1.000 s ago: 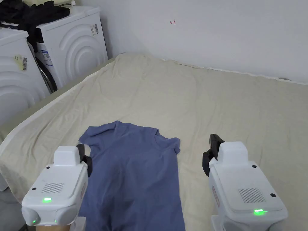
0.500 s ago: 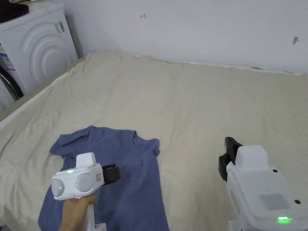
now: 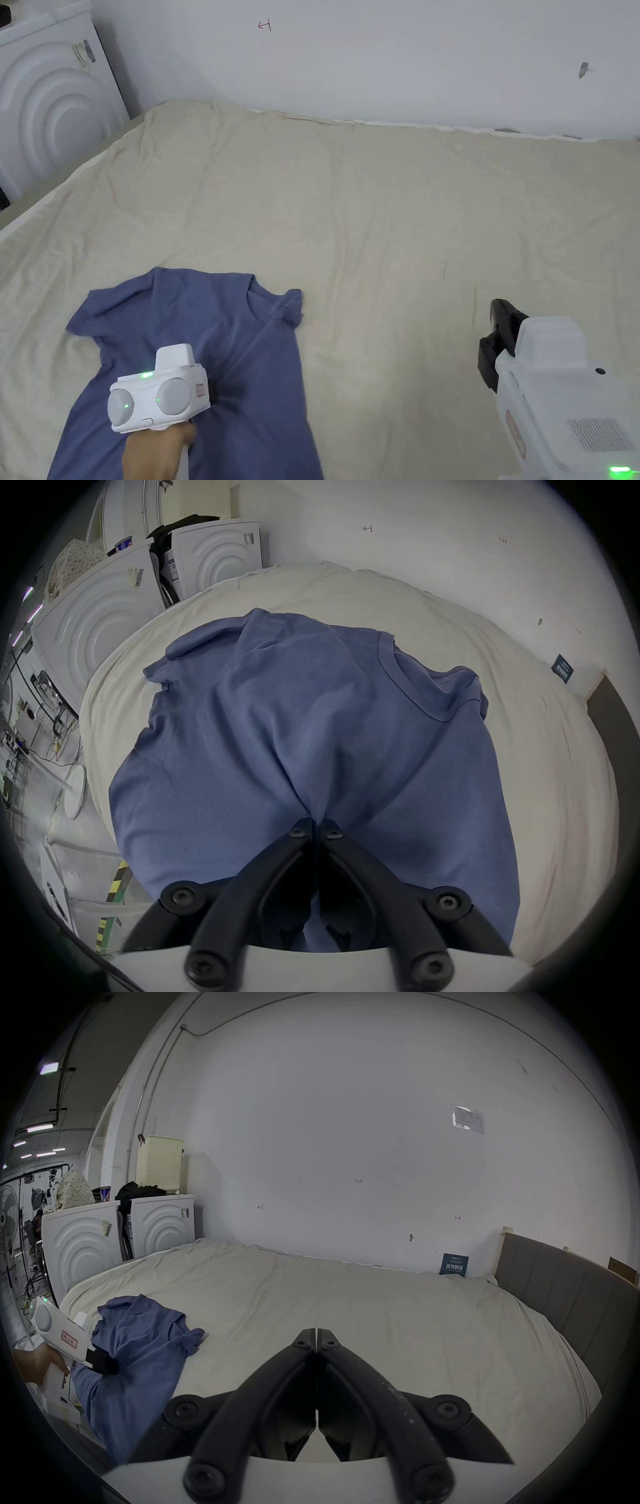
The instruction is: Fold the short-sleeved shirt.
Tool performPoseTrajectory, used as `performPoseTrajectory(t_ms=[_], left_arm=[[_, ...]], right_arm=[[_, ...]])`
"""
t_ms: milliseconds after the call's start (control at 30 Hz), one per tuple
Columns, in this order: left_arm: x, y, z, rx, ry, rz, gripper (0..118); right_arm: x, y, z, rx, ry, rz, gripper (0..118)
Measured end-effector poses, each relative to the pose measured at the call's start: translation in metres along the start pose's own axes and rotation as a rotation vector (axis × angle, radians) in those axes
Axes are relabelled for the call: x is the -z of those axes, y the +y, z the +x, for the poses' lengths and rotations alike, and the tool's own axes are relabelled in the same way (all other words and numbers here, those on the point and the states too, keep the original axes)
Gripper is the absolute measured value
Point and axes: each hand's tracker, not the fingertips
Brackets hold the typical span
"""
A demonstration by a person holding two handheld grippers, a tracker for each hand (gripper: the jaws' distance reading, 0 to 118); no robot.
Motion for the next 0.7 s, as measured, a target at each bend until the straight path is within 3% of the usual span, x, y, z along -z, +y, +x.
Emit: performPoseTrajectory(t_ms=[167,267,700], left_arm=[[-0.049,0.009,-0.012,-0.137,-0.127,0.1,1],[-0.087,0.024,-0.004,-0.137,-0.232,0.147,1],[-0.243,0.103,0.168,0.171,-0.651,0.413,1]], right_arm=[[-0.009,0.004,0.012,0.005,-0.002,0.014,1],[-0.017,0.008,0.022,0.012,-0.007,0.026,1],[-0.077,0.023,0.083,0.039,-0.125,0.119,1]])
